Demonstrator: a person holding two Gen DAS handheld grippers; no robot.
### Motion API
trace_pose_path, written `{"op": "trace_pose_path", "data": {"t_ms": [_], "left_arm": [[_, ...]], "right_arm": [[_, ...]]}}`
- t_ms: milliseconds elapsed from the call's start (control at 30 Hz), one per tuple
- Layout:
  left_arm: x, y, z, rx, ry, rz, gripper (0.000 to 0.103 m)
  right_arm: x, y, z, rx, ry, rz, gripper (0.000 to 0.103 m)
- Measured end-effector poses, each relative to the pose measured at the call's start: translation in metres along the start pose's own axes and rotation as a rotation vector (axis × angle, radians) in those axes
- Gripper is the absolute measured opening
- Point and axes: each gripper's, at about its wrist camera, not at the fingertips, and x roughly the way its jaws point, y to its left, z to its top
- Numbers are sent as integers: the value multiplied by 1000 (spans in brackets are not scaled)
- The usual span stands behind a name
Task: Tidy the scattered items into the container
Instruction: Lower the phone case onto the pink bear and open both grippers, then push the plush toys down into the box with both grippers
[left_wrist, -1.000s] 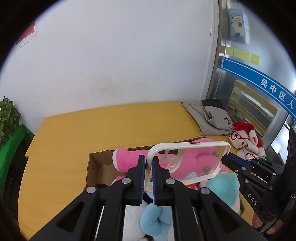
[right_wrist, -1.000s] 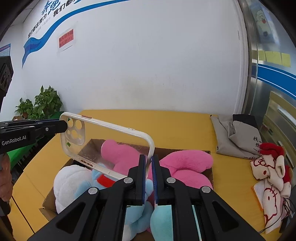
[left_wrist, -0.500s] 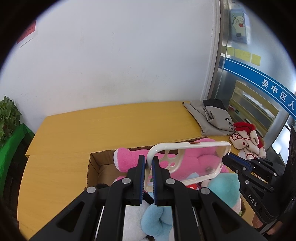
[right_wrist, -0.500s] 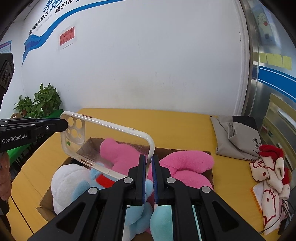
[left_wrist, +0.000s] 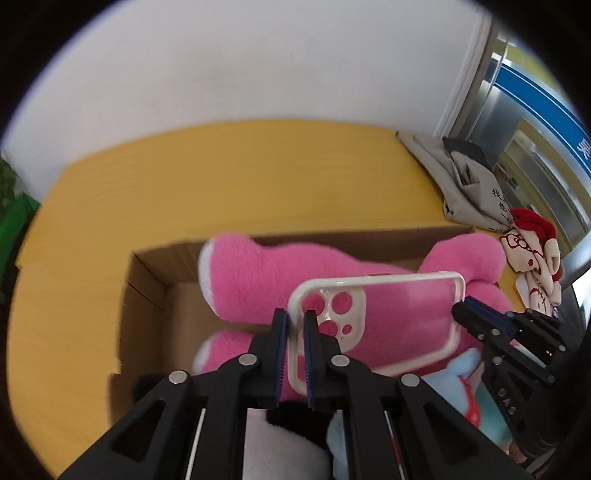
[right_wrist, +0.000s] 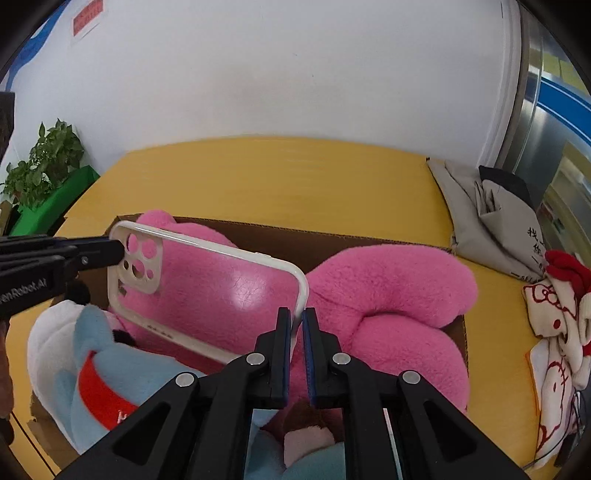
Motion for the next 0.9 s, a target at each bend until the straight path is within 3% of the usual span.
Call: {"op": "trace_pose_path", "data": {"t_ms": [100,167,200,233,267,300,367,400,467,567,633,733,900], "left_arm": [[7,11,-12,-34,18,-57,15],[-6,17,-20,-56,-14,-69,15],[-20,18,-26,-60,-52,-64,15],[-35,19,-31,-59,-93,-53,17],[-51,19,-36,-55,-137,-36,19],[-71,18,-45,-53,-189,-16,28],[-113,15,-70,-63,-309,2,61],[-131,14,-84,-72,-365,5,85],[-166,8,-116,-81,-479,22,87],[-193,-1,-159,-38,-529,51,87],[-201,-2,-181,-47,-537,81,87],[-201,6,-212,-92,-508,53,87],[-177,20,-226,-82,-443,75,87]], "right_arm": [[-1,7,-2,-54,15,-43,14],[-10,8,-7,-67,-12,-61,55],[-18,6,-11,-52,-37,-77,66],[-30,3,-15,-27,-66,-80,89],[-42,-1,-21,-1,-96,-69,101],[-55,-3,-26,20,-127,-54,101],[-85,-3,-42,27,-189,-27,102],[-98,-1,-49,21,-211,-20,102],[-123,5,-69,7,-247,-23,103],[-151,18,-101,-47,-268,-43,103],[-159,20,-121,-62,-265,-64,103],[-168,19,-147,-43,-253,-52,103],[-173,17,-181,-29,-244,-47,103]]}}
